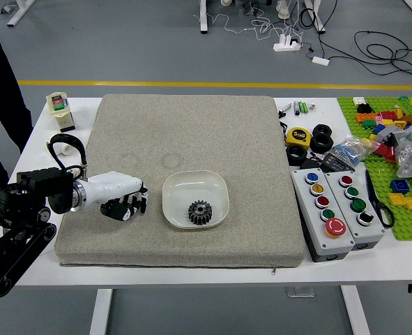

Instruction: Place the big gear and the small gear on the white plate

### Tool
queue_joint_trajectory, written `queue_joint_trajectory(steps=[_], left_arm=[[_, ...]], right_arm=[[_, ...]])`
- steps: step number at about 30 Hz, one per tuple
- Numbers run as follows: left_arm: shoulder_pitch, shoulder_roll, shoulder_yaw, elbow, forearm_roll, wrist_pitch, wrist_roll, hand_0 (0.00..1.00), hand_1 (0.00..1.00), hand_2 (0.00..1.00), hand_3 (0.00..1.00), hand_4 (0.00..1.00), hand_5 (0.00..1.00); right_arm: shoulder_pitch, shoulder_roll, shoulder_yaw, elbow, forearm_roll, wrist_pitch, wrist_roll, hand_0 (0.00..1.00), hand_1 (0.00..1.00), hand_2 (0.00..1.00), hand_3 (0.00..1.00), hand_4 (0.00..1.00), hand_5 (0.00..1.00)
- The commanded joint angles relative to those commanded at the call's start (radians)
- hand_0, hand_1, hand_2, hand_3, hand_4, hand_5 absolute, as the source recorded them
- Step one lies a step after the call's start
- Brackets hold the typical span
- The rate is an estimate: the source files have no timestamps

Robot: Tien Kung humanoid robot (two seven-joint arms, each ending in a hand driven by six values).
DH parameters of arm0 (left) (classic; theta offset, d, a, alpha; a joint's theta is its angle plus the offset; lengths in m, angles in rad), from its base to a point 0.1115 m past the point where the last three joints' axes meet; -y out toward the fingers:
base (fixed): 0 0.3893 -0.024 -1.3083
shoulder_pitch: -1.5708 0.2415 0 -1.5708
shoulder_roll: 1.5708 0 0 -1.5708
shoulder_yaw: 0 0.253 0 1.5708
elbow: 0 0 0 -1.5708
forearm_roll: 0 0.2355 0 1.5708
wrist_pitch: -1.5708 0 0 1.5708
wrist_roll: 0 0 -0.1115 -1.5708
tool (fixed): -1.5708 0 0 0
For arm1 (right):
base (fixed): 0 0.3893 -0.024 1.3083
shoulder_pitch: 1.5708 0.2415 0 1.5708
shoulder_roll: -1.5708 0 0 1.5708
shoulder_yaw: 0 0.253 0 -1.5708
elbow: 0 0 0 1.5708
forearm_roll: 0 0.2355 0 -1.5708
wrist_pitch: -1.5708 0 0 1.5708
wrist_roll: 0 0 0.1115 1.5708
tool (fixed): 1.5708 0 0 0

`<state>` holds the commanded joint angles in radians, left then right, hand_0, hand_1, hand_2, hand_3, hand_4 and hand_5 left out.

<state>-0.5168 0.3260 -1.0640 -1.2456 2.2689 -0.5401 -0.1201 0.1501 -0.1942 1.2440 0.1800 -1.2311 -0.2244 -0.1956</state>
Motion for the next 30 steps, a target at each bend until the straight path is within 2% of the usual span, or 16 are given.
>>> queue_joint_trajectory(steps=[8, 20, 26, 30], left_arm=[[-0.028, -0.008, 0.003, -0.007, 0.0, 0.023, -0.004, 0.281, 0.312, 0.362, 0.467, 0.169, 0.002], [-0.107, -0.04, 0.026, -0.019, 0.0, 0.056, -0.014, 0.28, 0.31, 0.36, 0.463, 0.139, 0.002], [-0.146, -0.072, 0.032, -0.037, 0.0, 0.087, -0.021, 0.277, 0.31, 0.359, 0.463, 0.133, 0.002], [-0.18, -0.14, 0.02, 0.015, 0.0, 0.181, -0.042, 0.278, 0.307, 0.357, 0.461, 0.147, 0.002]], right_arm=[[-0.002, 0.0, -0.001, 0.0, -0.002, 0.0, 0.0, 0.675, 0.684, 0.761, 0.578, 0.777, 0.615], [-0.001, -0.003, -0.013, 0.0, 0.007, -0.001, 0.0, 0.674, 0.683, 0.761, 0.577, 0.776, 0.614], [0.003, -0.006, -0.018, 0.0, 0.011, -0.002, -0.001, 0.675, 0.683, 0.761, 0.578, 0.776, 0.613], [0.008, -0.007, -0.025, 0.0, 0.016, -0.003, -0.001, 0.674, 0.683, 0.761, 0.578, 0.777, 0.612]])
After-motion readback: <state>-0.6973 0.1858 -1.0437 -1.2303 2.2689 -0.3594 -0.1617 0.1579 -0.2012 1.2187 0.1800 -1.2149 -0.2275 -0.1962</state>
